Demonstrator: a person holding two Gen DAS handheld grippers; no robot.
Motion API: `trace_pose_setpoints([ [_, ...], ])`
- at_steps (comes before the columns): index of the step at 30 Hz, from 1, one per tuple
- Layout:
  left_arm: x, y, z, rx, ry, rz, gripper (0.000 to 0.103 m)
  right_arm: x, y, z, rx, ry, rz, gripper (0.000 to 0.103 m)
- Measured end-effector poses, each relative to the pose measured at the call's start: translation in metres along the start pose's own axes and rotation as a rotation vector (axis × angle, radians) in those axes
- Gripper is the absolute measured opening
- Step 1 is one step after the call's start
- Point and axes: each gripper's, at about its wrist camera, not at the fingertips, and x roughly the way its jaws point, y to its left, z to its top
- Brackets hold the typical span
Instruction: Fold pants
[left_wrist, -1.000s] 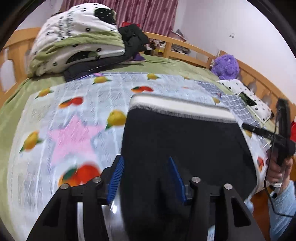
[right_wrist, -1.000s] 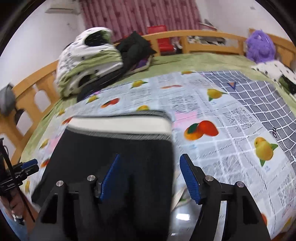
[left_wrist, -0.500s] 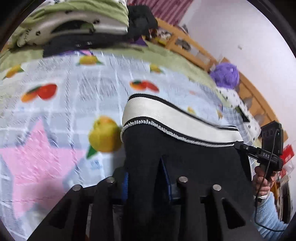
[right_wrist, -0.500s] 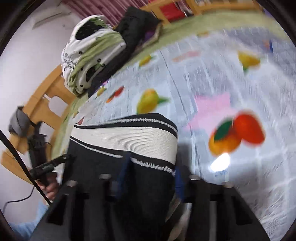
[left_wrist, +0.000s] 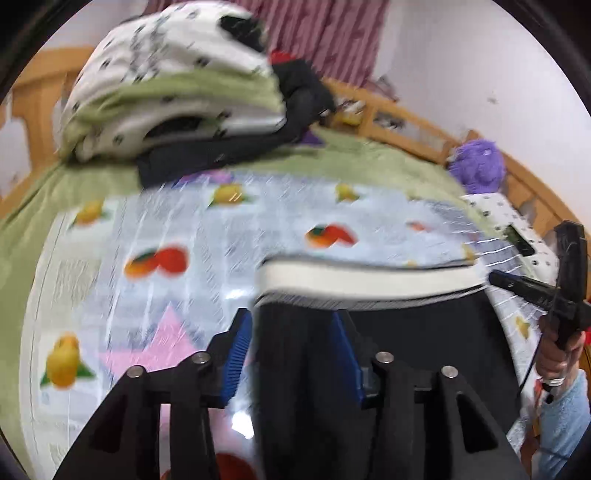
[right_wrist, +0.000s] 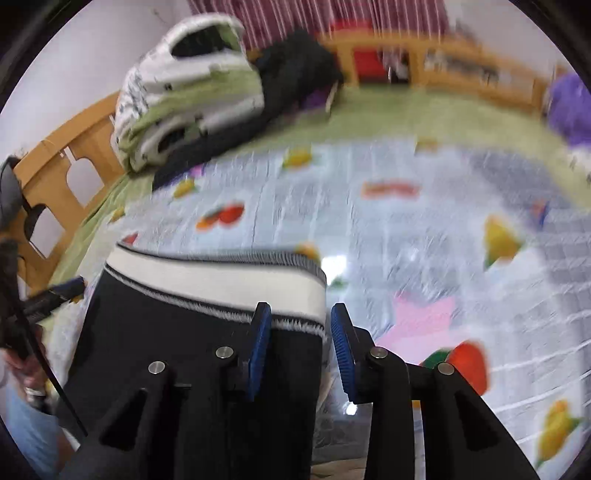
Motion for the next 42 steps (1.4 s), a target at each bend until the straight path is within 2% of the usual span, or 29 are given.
trace_pose_setpoints([
  [3, 0.022, -0.027, 0.014, 0.063, -0.001, 0.001, 0.044, 0.003, 0.027, 0.005, -0.094, -0.06, 0.024, 0.035],
  [5, 0.049, -0.035, 0.014, 0.1, 0.039, 0.001, 0.044, 0.029, 0.042, 0.002, -0.171, -0.037, -0.022, 0.035],
  [6, 0.07, -0.034, 0.01, 0.103, 0.079, 0.044, 0.043, 0.048, 0.045, -0.002, -0.189, 0.005, -0.067, 0.034],
  [7, 0.094, -0.029, 0.004, 0.084, 0.145, 0.062, 0.039, 0.07, 0.044, -0.008, -0.194, 0.049, -0.112, 0.031],
  [8, 0.102, -0.024, 0.0, 0.066, 0.162, 0.055, 0.039, 0.079, 0.04, -0.012, -0.188, 0.021, -0.116, 0.031],
  [9, 0.1, -0.024, -0.002, 0.062, 0.147, 0.047, 0.039, 0.076, 0.033, -0.011, -0.166, 0.014, -0.078, 0.031],
  [11, 0.085, -0.025, -0.001, 0.05, 0.139, 0.034, 0.04, 0.07, 0.026, -0.006, -0.107, 0.041, -0.051, 0.03],
  [14, 0.065, -0.027, -0.01, 0.039, 0.165, -0.002, 0.04, 0.051, 0.033, -0.014, -0.104, 0.051, -0.08, 0.031],
  [16, 0.053, -0.031, -0.03, 0.051, 0.226, -0.049, 0.04, 0.034, 0.041, -0.027, -0.104, 0.072, -0.059, 0.032],
  [18, 0.036, -0.034, -0.055, 0.056, 0.252, -0.077, 0.04, 0.016, 0.046, -0.051, -0.094, 0.099, -0.024, 0.033],
  [22, -0.011, -0.038, -0.107, 0.078, 0.229, -0.051, 0.04, -0.025, 0.052, -0.105, -0.133, 0.06, -0.072, 0.035],
  [27, -0.071, -0.041, -0.153, 0.133, 0.163, -0.012, 0.043, -0.055, 0.042, -0.158, -0.049, 0.093, -0.041, 0.038],
  [30, -0.091, -0.034, -0.17, 0.117, 0.211, -0.026, 0.044, -0.064, 0.035, -0.175, 0.028, 0.13, -0.038, 0.038],
  [35, -0.102, -0.023, -0.19, 0.16, 0.199, 0.123, 0.043, -0.089, 0.031, -0.184, 0.128, 0.079, 0.0, 0.038],
  [38, -0.098, -0.024, -0.194, 0.23, 0.212, 0.155, 0.038, -0.091, 0.039, -0.189, 0.112, 0.092, -0.04, 0.038],
  [40, -0.089, -0.028, -0.197, 0.315, 0.223, 0.206, 0.037, -0.089, 0.045, -0.191, 0.085, 0.11, -0.07, 0.038],
  [42, -0.083, -0.034, -0.198, 0.372, 0.203, 0.237, 0.034, -0.087, 0.048, -0.194, 0.077, 0.122, -0.084, 0.038],
])
